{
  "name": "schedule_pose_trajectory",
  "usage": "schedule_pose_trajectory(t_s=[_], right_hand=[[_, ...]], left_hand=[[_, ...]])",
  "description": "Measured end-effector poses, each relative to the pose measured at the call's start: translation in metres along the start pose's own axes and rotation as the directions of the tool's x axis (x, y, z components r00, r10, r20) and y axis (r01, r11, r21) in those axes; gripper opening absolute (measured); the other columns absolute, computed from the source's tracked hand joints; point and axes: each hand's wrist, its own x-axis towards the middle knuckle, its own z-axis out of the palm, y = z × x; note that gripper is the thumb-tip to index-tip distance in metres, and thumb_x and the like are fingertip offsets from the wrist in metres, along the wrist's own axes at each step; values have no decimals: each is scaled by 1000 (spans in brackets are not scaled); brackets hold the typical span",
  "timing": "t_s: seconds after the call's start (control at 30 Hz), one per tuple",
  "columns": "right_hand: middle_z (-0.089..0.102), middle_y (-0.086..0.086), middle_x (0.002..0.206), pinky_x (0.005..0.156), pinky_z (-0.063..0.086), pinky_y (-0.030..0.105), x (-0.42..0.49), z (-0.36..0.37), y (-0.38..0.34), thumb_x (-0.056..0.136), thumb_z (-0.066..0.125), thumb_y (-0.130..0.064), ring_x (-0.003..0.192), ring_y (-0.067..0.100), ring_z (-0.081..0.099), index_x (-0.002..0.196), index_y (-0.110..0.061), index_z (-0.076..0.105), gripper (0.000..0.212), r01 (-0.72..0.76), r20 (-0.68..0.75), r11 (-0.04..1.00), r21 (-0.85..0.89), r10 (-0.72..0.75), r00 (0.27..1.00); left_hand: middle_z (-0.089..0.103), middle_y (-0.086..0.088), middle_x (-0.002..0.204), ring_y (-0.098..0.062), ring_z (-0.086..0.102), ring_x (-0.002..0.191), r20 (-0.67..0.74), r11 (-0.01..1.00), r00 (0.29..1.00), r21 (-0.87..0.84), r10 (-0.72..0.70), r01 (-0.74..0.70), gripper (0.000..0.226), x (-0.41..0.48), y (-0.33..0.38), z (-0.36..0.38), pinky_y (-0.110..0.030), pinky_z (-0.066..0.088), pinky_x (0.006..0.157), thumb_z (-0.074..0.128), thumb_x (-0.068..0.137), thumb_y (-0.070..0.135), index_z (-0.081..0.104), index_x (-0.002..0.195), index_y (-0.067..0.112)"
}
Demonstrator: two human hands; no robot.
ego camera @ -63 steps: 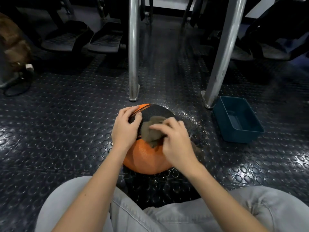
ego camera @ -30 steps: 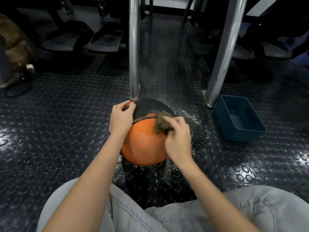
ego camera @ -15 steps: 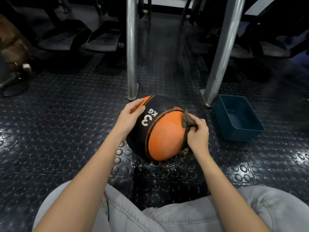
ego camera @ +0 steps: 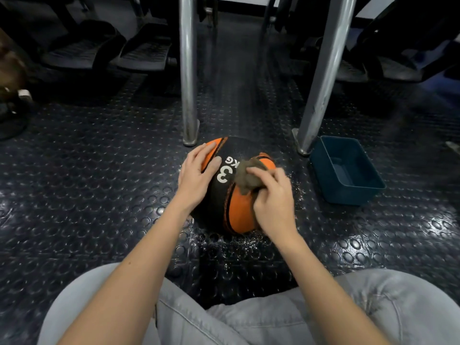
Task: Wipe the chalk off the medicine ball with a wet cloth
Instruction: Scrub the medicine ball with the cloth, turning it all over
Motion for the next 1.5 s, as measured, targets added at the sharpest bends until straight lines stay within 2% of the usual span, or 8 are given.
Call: schedule_pose_trajectory(t_s=[0.2,0.4,0.67,0.8,0.9,1.07,1.3,1.5], right_hand=[[50,5,102,91,35,21,18,-1,28,83,40,14,104,29,51,118,-9,63,47,-289,-68,957,33,290,955],[57,10,94,75,46,36,-22,11,-23,75,30,-5,82,31,50,110,-12,68,52,200,55,976,-91,-196,979],[48,3,100,90,34,20,17,-1,39,86,41,13,103,26,51,124,-10,59,48,-316,-42,947,56,318,947],[47,1,102,94,34,22,13,-1,33,87,40,12,106,25,49,125,-13,59,49,-271,-6,959,86,272,962],[49,4,103,92,35,22,22,-2,24,86,40,11,106,27,48,124,-14,60,50,-254,13,967,13,254,967],[55,11,104,86,41,36,0,11,-13,80,38,6,92,30,47,120,-12,63,50,86,1,992,-89,-86,996],[51,12,112,88,30,18,6,-6,48,87,39,11,112,28,49,129,-4,54,47,-437,18,898,-49,438,899],[51,11,98,83,39,32,-4,7,-4,77,38,7,89,27,45,113,-16,67,52,57,-43,997,-60,-60,997]], left_hand=[[35,15,138,-7,25,130,-13,999,1000,45,-7,8,79,1,4,4,-35,16,113,30,69,75,43,138,38],[38,11,137,-3,29,126,-60,999,998,36,29,-27,73,-1,3,6,-23,16,107,37,75,68,46,137,31],[29,16,126,-7,27,124,-8,998,999,36,-43,43,77,-4,8,1,-36,16,114,39,65,74,42,134,41],[35,17,142,-15,17,142,75,991,997,132,-21,11,61,4,29,1,-51,8,117,51,81,60,40,138,42],[15,23,155,-9,-7,145,222,945,973,328,-62,-14,43,3,38,7,-51,-10,114,41,97,46,31,139,52],[14,26,154,-5,-7,144,212,938,975,347,-67,-11,45,-2,36,4,-48,-10,114,39,100,31,29,138,55],[12,24,155,-6,-10,144,255,939,965,342,-64,-28,42,-6,34,0,-49,-11,113,38,100,41,29,139,53],[14,25,154,-5,-8,144,221,933,973,359,-68,-16,41,-8,36,3,-48,-10,114,38,100,40,31,137,55]])
